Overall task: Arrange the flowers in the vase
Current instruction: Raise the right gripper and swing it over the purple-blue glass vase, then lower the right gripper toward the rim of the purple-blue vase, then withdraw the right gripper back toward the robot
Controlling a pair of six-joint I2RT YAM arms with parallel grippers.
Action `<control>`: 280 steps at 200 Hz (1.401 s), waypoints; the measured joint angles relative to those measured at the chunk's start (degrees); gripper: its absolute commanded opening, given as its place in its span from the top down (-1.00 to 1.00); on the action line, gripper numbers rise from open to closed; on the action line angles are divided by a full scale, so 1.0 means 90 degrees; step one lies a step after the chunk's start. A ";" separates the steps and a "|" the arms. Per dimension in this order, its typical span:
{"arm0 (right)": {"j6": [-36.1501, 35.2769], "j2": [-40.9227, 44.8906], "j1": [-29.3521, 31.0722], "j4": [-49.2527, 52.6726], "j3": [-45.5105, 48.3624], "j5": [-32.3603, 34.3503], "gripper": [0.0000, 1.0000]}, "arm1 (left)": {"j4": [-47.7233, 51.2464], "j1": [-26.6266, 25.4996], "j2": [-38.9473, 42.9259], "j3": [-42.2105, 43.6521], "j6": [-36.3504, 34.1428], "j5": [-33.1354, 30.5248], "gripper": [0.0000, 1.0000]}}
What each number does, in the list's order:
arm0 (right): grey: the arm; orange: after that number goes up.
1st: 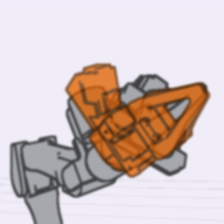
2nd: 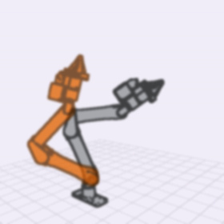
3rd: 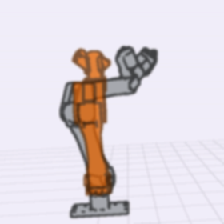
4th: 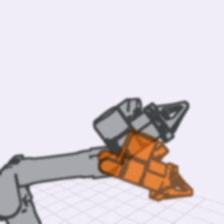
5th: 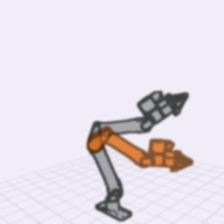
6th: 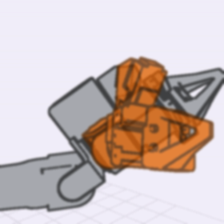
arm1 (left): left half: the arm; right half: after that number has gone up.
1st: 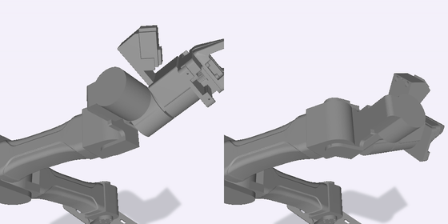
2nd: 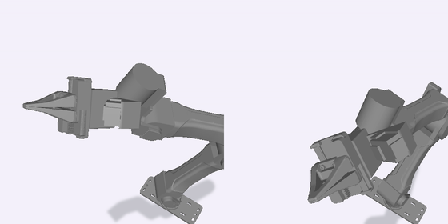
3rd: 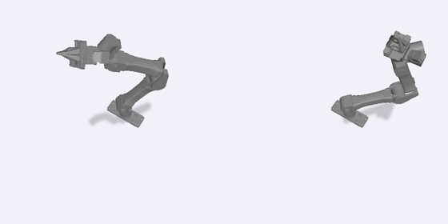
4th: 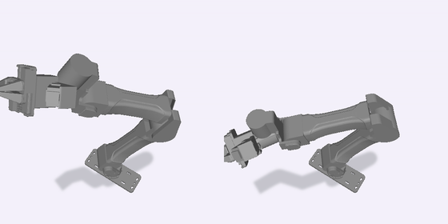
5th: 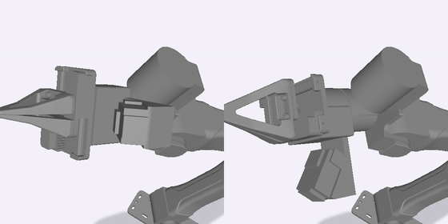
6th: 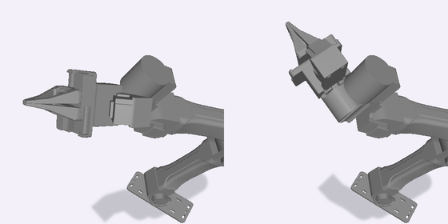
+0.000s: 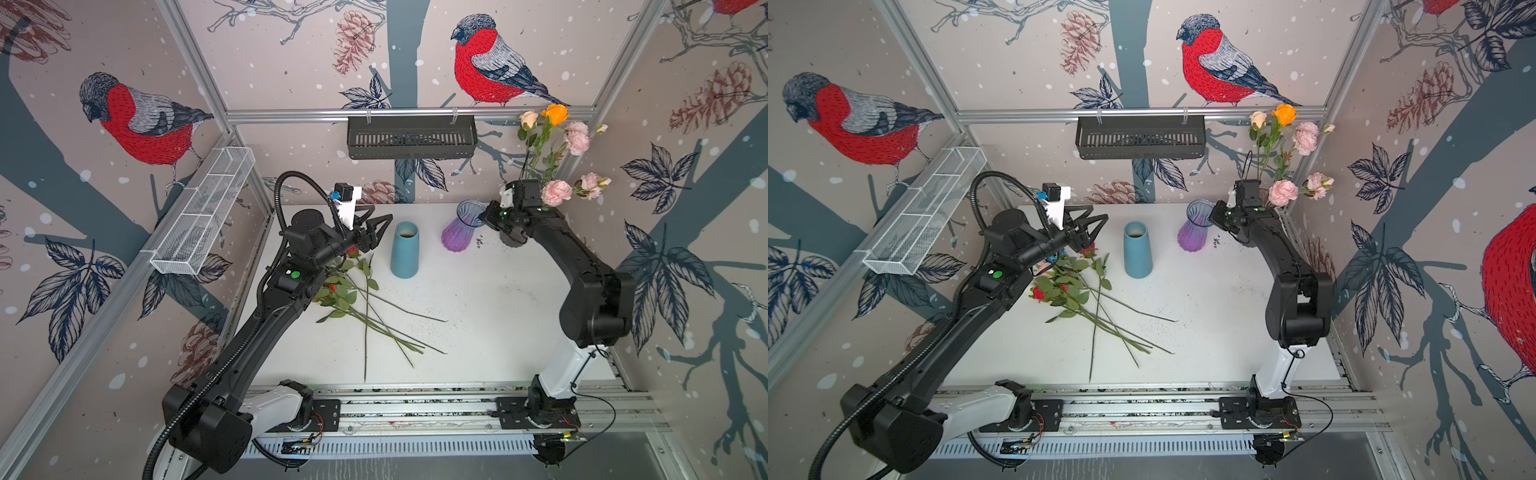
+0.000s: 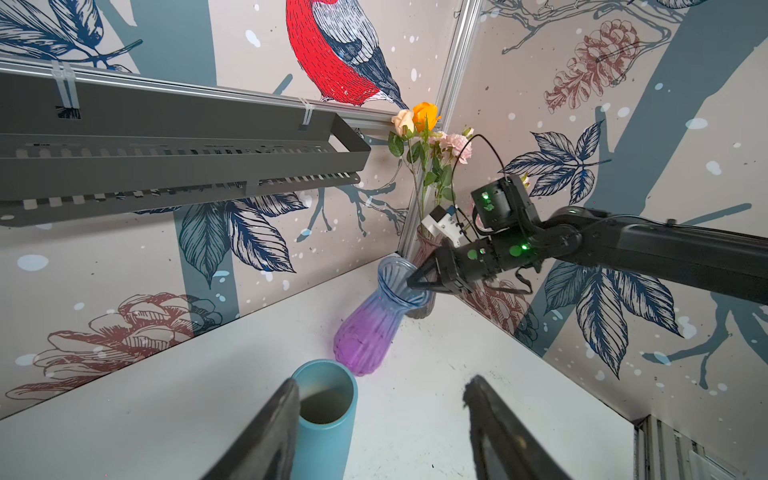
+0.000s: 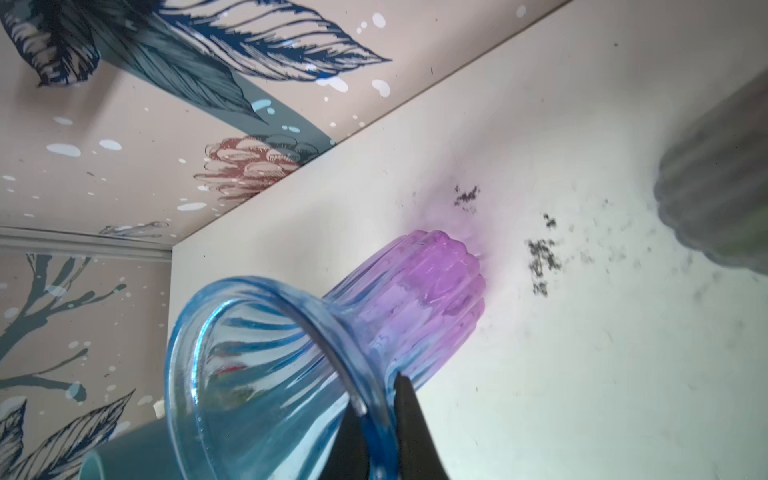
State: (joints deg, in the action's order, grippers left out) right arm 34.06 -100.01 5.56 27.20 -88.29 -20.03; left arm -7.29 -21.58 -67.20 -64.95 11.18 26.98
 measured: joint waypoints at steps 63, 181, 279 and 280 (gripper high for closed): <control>-0.0136 0.2591 0.0950 0.0648 0.1564 0.0420 0.96 | 0.0005 0.0005 0.0012 0.0000 -0.0007 -0.0007 -0.28; -0.0476 0.2535 0.1744 0.2023 0.1778 0.0410 0.84 | 0.0005 0.0005 -0.0036 0.0012 -0.0007 -0.0029 -0.27; -0.0661 0.2815 0.1243 0.1744 0.1523 0.0321 -0.12 | -0.0015 0.0005 0.0002 0.0100 -0.0002 -0.0187 -0.28; -0.0661 0.2856 0.1234 0.1734 0.1515 0.0333 -0.12 | -0.0015 0.0005 0.0005 0.0102 -0.0002 -0.0187 -0.28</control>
State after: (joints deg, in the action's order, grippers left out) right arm 28.12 -74.30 16.67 42.81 -74.65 -17.04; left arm -7.42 -21.54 -67.16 -64.03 11.16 25.30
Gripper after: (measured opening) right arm 0.563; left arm 0.639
